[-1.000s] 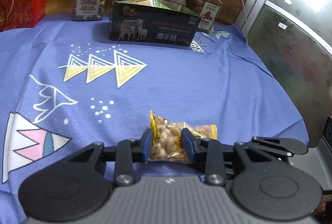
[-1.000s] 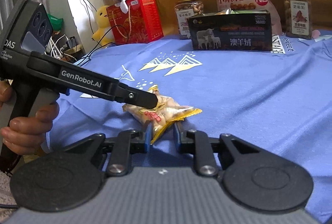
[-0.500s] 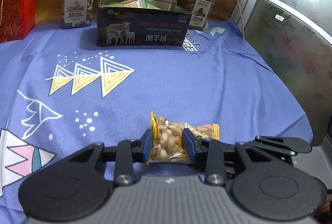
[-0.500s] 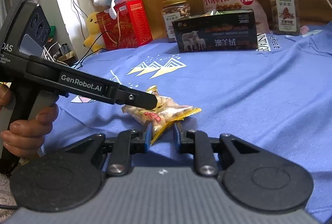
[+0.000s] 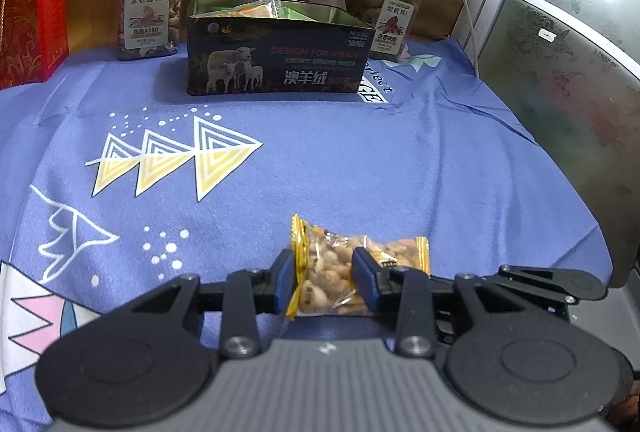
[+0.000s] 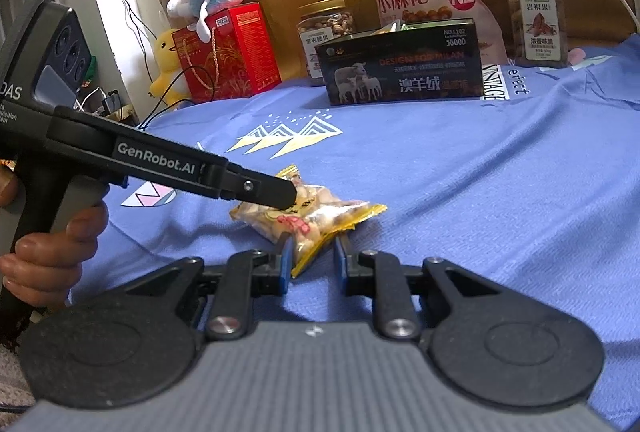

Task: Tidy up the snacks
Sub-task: 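Close the left gripper on the yellow peanut bag on the cloth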

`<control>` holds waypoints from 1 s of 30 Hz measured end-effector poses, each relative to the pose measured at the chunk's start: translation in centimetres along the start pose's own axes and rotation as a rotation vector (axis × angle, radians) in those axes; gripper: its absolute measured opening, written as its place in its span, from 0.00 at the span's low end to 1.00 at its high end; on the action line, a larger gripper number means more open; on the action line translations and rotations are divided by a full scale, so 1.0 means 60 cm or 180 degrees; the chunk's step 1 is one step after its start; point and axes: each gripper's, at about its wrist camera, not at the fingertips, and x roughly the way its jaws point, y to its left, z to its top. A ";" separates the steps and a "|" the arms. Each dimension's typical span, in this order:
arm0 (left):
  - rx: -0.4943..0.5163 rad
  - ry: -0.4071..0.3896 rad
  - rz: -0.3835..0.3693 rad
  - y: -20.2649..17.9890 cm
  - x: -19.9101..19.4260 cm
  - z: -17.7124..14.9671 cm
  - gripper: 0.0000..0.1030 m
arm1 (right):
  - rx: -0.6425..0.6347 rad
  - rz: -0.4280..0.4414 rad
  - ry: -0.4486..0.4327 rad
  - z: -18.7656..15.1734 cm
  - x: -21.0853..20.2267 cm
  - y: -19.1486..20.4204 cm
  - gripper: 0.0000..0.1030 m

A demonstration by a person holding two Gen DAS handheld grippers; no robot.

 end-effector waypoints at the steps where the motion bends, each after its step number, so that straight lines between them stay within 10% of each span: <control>1: -0.0003 -0.0001 0.0007 0.001 0.001 0.000 0.32 | 0.0003 -0.0001 0.0001 0.000 -0.001 0.001 0.25; 30: 0.0016 -0.0053 0.0075 0.009 -0.007 -0.004 0.41 | -0.0310 -0.0209 -0.0073 -0.006 0.001 0.024 0.39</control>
